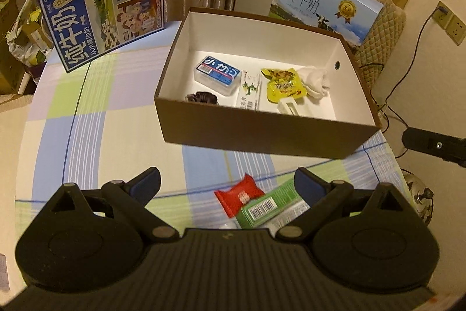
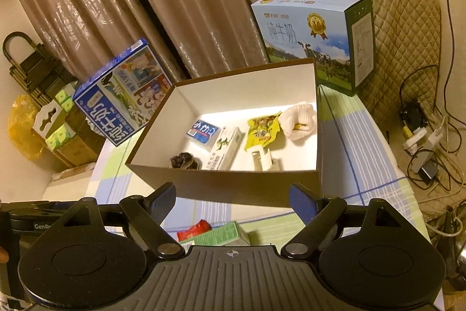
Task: Organize objects
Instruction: 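Withdraw both grippers from the box back over the table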
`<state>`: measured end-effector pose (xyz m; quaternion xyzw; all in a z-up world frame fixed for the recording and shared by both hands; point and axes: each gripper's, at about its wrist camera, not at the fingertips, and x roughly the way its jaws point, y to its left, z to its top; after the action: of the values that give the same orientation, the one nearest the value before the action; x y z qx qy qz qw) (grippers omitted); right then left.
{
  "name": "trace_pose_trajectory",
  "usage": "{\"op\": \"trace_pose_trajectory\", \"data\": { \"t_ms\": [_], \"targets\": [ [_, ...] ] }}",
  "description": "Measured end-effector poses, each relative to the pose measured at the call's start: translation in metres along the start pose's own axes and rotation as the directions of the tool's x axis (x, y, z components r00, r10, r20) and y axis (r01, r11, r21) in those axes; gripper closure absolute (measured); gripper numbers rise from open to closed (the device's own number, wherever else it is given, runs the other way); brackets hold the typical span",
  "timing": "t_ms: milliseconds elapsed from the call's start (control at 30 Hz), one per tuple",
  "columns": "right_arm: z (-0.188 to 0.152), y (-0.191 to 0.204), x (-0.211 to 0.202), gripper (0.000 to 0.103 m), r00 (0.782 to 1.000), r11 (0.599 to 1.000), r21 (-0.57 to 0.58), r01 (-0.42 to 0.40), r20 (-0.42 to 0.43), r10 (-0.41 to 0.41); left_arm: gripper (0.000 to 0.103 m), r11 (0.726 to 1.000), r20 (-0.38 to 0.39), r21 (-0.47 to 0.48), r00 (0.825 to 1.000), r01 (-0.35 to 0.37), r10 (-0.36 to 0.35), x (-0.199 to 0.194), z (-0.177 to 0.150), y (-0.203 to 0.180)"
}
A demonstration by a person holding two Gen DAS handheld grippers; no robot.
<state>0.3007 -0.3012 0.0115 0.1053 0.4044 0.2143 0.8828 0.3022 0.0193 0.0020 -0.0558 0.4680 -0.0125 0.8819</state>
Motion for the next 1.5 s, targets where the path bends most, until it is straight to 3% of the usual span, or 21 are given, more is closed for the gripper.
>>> {"op": "trace_pose_trajectory", "data": {
  "t_ms": [767, 1167, 1500],
  "targets": [
    [-0.047, 0.002, -0.008, 0.021, 0.997, 1.0, 0.012, -0.025, -0.079, 0.026, 0.006, 0.999, -0.032, -0.028, 0.999, -0.031, 0.03, -0.02, -0.059, 0.004],
    [-0.068, -0.002, 0.001, 0.021, 0.99, 1.0, -0.006, 0.023, -0.137, -0.024, 0.006, 1.0, -0.059, -0.026, 0.998, -0.007, 0.005, -0.014, -0.082, 0.006],
    [-0.091, 0.004, 0.026, 0.021, 0.972, 0.998, -0.053, 0.039, -0.23, -0.05, 0.006, 1.0, -0.089, -0.02, 0.996, -0.002, 0.0, -0.002, -0.091, 0.007]
  ]
}}
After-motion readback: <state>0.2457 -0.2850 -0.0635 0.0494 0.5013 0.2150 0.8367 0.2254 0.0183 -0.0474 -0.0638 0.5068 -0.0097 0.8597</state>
